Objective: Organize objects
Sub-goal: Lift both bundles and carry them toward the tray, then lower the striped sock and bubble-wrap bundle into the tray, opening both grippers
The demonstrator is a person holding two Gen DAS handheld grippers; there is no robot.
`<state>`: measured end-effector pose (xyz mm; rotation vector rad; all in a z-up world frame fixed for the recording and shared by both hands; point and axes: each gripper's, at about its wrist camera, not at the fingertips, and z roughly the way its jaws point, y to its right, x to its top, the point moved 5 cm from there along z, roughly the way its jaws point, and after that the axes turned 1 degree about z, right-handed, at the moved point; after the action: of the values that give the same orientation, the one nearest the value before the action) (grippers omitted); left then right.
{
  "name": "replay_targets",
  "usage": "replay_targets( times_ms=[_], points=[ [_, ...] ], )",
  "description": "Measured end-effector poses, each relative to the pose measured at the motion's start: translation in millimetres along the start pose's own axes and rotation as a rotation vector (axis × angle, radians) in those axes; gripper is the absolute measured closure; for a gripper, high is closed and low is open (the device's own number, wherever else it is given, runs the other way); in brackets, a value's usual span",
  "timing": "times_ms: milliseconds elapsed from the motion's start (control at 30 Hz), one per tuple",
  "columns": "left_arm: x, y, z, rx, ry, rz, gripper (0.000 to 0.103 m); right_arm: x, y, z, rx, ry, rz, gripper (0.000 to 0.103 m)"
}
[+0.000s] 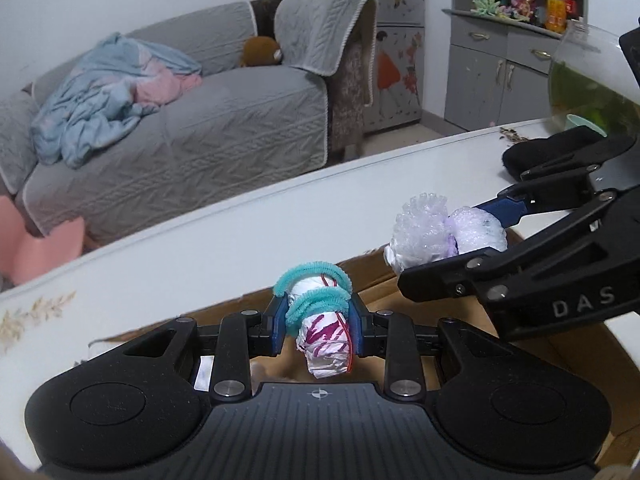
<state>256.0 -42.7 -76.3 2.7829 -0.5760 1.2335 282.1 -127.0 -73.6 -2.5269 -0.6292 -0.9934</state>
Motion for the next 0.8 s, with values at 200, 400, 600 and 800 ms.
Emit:
replay_targets(
  times_ms=[200, 400, 600, 800],
  points=[
    [-11, -4, 11, 0.031, -0.033, 0.021, 0.066, -8, -1, 12, -0.006, -0.04, -0.002, 0.053],
    [-17, -7, 20, 0.01, -0.087, 0.019, 0.064, -8, 1, 22, -0.002, -0.084, 0.006, 0.053],
    [-15, -9, 22, 0.019, -0.092, 0.032, 0.06, -8, -1, 25, -0.004, -0.108, -0.003, 0.052],
    [-16, -12, 20, 0.031, -0.101, 0.015, 0.049, -9, -3, 23, -0.008, -0.108, -0.005, 0.051]
  ],
)
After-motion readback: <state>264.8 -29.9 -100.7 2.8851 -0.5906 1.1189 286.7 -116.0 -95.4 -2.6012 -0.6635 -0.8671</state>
